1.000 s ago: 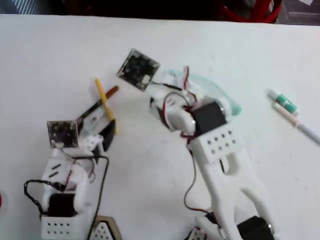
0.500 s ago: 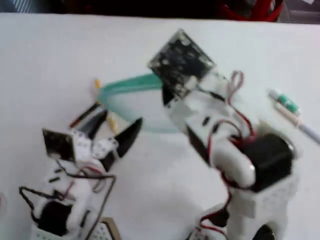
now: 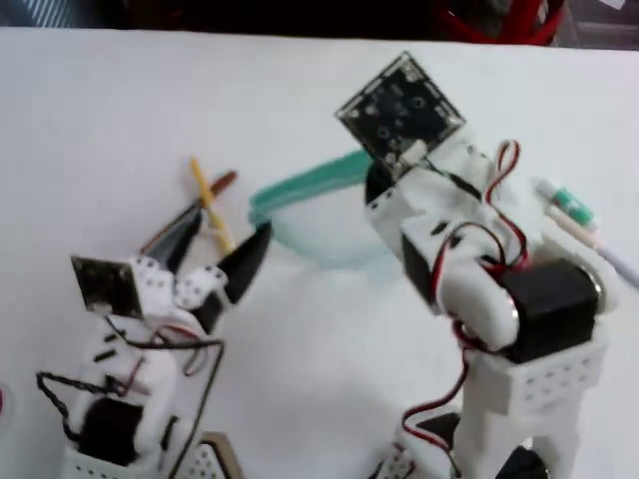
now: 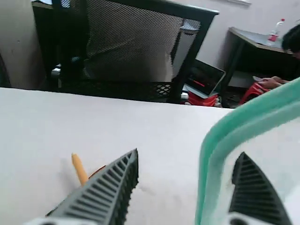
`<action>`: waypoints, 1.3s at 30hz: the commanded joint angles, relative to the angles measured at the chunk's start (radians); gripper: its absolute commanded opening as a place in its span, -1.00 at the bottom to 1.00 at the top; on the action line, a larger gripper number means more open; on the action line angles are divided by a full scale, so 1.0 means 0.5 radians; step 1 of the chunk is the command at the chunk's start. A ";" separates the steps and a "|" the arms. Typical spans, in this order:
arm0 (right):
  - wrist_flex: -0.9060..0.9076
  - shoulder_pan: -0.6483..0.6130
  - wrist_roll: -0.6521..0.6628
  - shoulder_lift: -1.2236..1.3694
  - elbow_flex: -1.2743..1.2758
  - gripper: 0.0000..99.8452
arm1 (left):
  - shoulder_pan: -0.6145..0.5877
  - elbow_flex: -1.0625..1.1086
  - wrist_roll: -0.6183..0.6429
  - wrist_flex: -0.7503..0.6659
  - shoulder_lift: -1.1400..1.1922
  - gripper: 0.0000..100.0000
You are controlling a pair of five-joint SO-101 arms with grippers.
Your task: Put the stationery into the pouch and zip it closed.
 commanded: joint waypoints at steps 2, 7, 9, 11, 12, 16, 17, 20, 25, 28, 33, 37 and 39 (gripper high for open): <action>0.005 0.026 0.138 -0.051 0.046 -0.97 | 0.278 -0.086 0.012 -0.114 -0.008 -0.37; 0.005 0.029 0.273 -0.041 0.046 -0.96 | 0.351 -0.086 0.012 -0.172 -0.008 -0.37; 0.005 0.029 0.279 -0.032 0.046 -0.96 | 0.351 -0.080 0.012 -0.221 -0.005 -0.37; 0.005 0.032 0.270 -0.029 0.049 -0.96 | 0.361 -0.080 0.012 -0.230 -0.005 -0.37; 0.005 0.032 0.267 -0.029 0.049 -0.96 | 0.388 -0.074 0.012 -0.227 -0.005 -0.37; 0.005 0.051 0.261 -0.029 0.052 -0.96 | 0.539 0.150 0.009 -0.249 -0.005 -0.37; -0.005 0.091 0.242 -0.029 0.074 -0.96 | 0.554 0.239 0.009 -0.295 -0.005 -0.38; -0.072 0.244 0.074 -0.026 0.157 -0.96 | 0.517 0.368 -0.043 -0.460 -0.011 -0.38; -0.137 0.373 0.012 -0.026 0.325 -0.96 | 0.569 0.387 -0.117 -0.571 -0.005 -0.49; -0.137 0.376 0.009 -0.029 0.377 -0.96 | 0.704 0.374 -0.114 -0.586 -0.005 -0.53; -0.137 0.376 -0.104 -0.029 0.451 -0.96 | 0.919 0.377 -0.328 -0.733 0.020 -0.74; -0.137 0.376 -0.114 -0.029 0.494 -0.96 | 0.898 0.279 -0.427 -0.982 0.379 -0.76; -0.137 0.379 -0.114 -0.029 0.494 -0.96 | 0.839 0.092 -0.417 -1.053 0.723 -0.76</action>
